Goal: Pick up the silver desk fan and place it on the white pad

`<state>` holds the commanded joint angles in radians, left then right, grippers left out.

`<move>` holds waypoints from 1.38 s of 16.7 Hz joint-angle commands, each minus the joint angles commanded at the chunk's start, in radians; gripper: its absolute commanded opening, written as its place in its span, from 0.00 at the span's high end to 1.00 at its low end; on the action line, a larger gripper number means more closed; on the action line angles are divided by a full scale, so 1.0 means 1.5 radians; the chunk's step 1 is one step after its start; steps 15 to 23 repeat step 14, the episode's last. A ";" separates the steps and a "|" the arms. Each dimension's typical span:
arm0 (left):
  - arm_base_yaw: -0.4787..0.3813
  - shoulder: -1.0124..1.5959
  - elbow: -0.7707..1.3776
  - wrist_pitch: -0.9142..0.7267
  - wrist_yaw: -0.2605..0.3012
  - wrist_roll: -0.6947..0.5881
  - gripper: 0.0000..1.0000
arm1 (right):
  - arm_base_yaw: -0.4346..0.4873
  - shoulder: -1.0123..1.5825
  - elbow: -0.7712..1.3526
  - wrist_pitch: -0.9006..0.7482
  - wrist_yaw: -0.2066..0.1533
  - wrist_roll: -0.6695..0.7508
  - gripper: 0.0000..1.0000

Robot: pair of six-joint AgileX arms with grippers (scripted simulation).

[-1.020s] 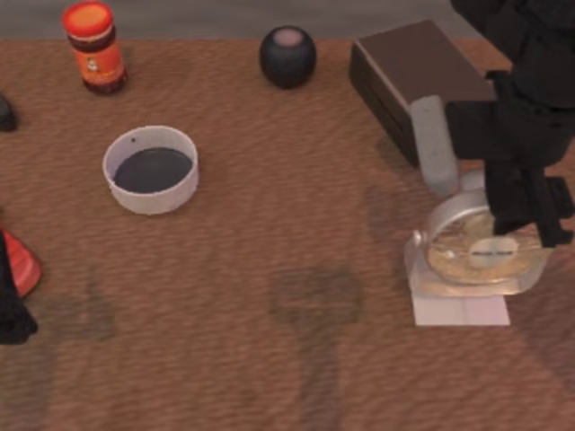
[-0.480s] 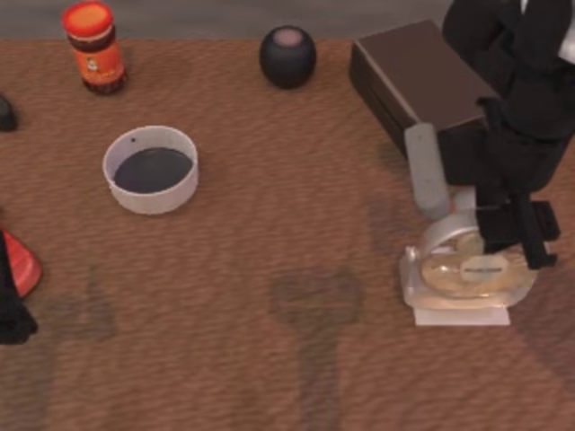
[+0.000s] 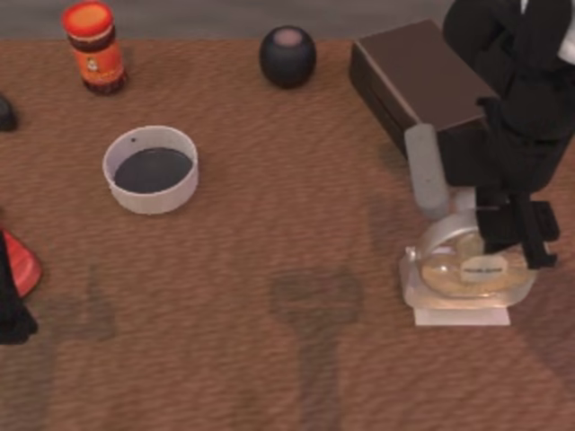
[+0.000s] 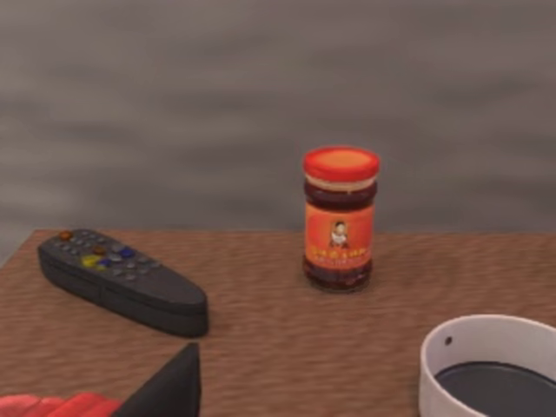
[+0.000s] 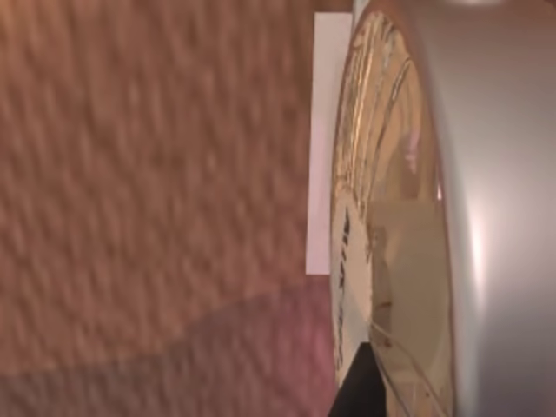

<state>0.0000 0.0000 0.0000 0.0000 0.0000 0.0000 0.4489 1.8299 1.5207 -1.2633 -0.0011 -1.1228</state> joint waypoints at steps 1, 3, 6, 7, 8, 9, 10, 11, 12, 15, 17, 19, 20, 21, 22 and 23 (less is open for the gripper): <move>0.000 0.000 0.000 0.000 0.000 0.000 0.00 | 0.000 0.000 0.000 0.000 0.000 0.000 0.55; 0.000 0.000 0.000 0.000 0.000 0.000 0.00 | 0.000 0.000 0.000 0.000 0.000 0.000 0.40; 0.000 0.000 0.000 0.000 0.000 0.000 0.00 | 0.000 0.000 0.000 0.000 0.000 0.000 0.17; 0.000 0.000 0.000 0.000 0.000 0.000 0.00 | 0.000 0.000 0.000 0.000 0.000 0.000 0.10; 0.000 0.000 0.000 0.000 0.000 0.000 0.00 | 0.000 0.000 0.000 0.000 0.000 0.000 0.02; 0.000 0.000 0.000 0.000 0.000 0.000 0.00 | 0.000 0.000 0.000 0.000 0.000 0.000 0.00; 0.000 0.000 0.000 0.000 0.000 0.000 0.00 | 0.000 0.000 0.000 0.000 0.000 0.000 0.00; 0.000 0.000 0.000 0.000 0.000 0.000 0.00 | 0.000 0.000 0.000 0.000 0.000 0.000 0.00; 0.000 0.000 0.000 0.000 0.000 0.000 0.00 | 0.000 0.000 0.000 0.000 0.000 0.000 0.00; 0.000 0.000 0.000 0.000 0.000 0.000 0.00 | 0.000 0.000 0.000 0.000 0.000 0.000 0.00; 0.000 0.000 0.000 0.000 0.000 0.000 0.00 | 0.000 0.000 0.000 0.000 0.000 0.000 0.00; 0.000 0.000 0.000 0.000 0.000 0.000 0.00 | 0.000 0.000 0.000 0.000 0.000 0.000 0.00; 0.000 0.000 0.000 0.000 0.000 0.000 0.00 | 0.000 0.000 0.000 0.000 0.000 0.000 0.00; 0.000 0.000 0.000 0.000 0.000 0.000 0.00 | 0.000 0.000 0.000 0.000 0.000 0.000 0.00; 0.000 0.000 0.000 0.000 0.000 0.000 0.00 | 0.000 0.000 0.000 0.000 0.000 0.000 0.00; 0.000 0.000 0.000 0.000 0.000 0.000 0.00 | 0.000 0.000 0.000 0.000 0.000 0.000 0.00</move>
